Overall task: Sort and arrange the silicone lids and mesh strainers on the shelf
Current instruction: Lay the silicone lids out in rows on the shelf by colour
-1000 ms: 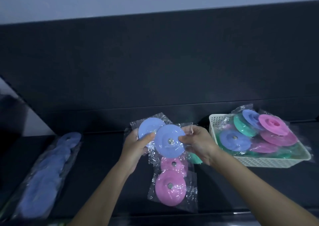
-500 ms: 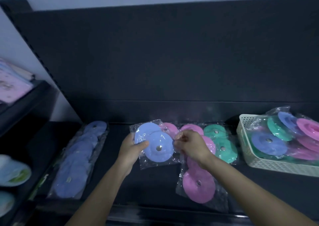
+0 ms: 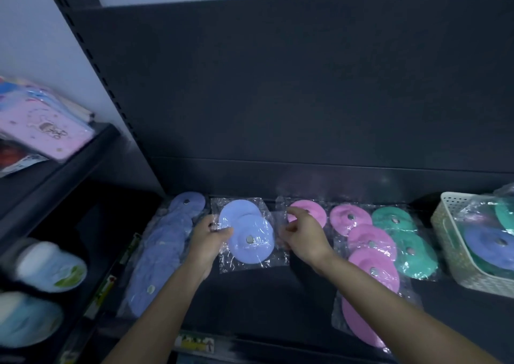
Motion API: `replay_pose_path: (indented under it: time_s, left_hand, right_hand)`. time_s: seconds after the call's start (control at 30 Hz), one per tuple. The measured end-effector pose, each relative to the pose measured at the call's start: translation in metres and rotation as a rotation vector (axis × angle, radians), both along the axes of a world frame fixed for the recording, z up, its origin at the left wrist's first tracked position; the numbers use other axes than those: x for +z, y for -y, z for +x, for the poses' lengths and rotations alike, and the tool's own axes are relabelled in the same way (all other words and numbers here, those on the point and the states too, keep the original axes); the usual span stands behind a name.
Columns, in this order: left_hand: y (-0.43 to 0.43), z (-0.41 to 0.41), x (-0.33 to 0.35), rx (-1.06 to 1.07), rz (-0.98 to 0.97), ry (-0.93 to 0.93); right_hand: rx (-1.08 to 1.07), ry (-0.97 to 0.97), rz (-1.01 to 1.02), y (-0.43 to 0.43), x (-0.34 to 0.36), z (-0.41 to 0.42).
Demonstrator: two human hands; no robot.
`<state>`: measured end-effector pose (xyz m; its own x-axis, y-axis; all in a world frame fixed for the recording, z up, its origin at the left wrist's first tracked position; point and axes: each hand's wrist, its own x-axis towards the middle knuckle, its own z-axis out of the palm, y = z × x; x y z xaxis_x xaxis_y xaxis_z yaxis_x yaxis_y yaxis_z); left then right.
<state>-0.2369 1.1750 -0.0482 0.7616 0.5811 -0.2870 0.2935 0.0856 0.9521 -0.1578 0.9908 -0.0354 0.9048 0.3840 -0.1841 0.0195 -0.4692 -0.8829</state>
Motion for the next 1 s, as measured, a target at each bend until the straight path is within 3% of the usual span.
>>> replay_pose_path:
  time_s: [0.33, 0.53, 0.73, 0.8, 0.9, 1.0]
  left_hand:
    - [-0.045, 0.028, -0.020, 0.020, 0.178, -0.147]
    - [-0.062, 0.040, -0.017, -0.192, 0.597, -0.218]
    - [-0.098, 0.043, -0.019, -0.130, 0.789, -0.130]
    - [-0.108, 0.041, -0.018, -0.183, 0.902, -0.210]
    - [-0.118, 0.037, -0.021, -0.339, 1.077, -0.529]
    - [-0.127, 0.034, -0.029, -0.467, 1.082, -0.703]
  right_hand:
    - [0.165, 0.151, -0.135, -0.043, -0.006, 0.005]
    - [0.236, 0.259, -0.320, -0.059, -0.015, 0.010]
    - [0.321, 0.369, -0.623, -0.071, -0.022, 0.010]
    - [0.385, 0.424, -0.635, -0.078, -0.019, 0.009]
    - [0.494, 0.491, -0.653, -0.089, -0.020, 0.007]
    - [0.586, 0.479, -0.703, -0.097, -0.026, 0.006]
